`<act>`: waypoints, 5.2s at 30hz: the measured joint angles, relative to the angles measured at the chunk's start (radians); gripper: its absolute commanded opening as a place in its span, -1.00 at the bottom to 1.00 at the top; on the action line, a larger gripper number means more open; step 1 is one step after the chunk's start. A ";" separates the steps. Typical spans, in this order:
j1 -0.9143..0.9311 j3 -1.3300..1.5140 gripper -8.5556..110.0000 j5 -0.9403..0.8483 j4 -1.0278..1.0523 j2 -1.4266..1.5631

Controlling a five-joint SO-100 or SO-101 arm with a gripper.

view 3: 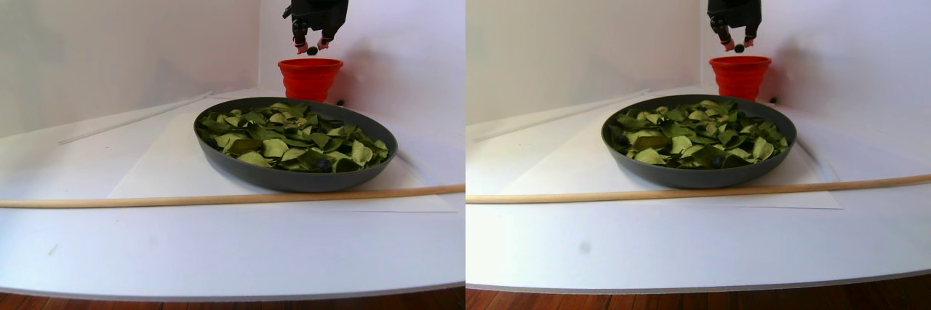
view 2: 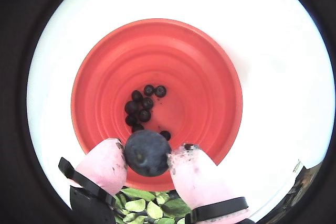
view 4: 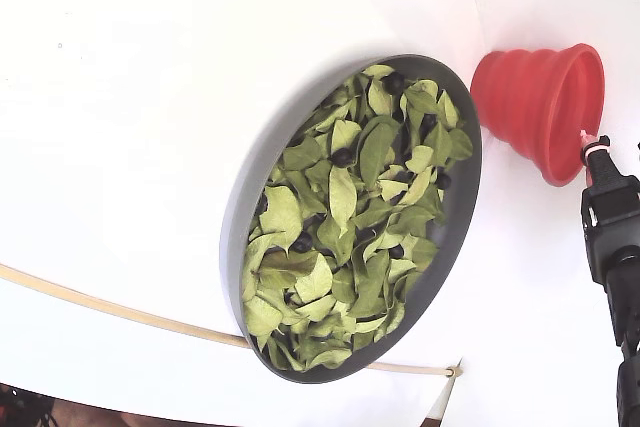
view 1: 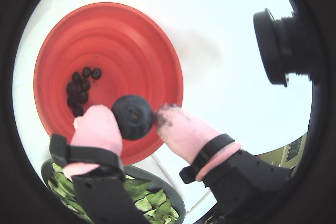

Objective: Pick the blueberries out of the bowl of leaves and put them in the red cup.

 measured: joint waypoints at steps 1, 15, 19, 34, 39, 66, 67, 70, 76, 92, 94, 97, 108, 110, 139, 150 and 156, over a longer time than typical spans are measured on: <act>0.000 -0.005 -0.52 0.000 0.000 -0.006; 0.003 -0.012 -0.51 0.000 0.002 -0.018; 0.005 -0.005 -0.51 -0.005 0.002 -0.017; 0.009 0.132 -0.53 -0.006 0.002 0.087; 0.009 0.179 -0.53 -0.005 0.002 0.140; 0.040 0.382 -0.55 -0.006 0.084 0.328; 0.043 0.388 -0.55 -0.006 0.089 0.331; 0.046 0.411 -0.54 -0.002 0.098 0.353; 0.052 0.466 -0.55 -0.006 0.107 0.407; 0.077 0.594 -0.56 0.003 0.120 0.431; 0.077 0.600 -0.56 -0.006 0.120 0.431; 0.077 0.600 -0.56 0.011 0.120 0.431; 0.077 0.600 -0.56 0.040 0.064 0.426; 0.081 0.600 -0.56 0.046 0.055 0.410; 0.075 0.598 -0.56 0.138 -0.054 0.210; 0.069 0.525 -0.56 0.166 -0.091 0.110; 0.055 0.482 -0.55 0.166 -0.110 0.054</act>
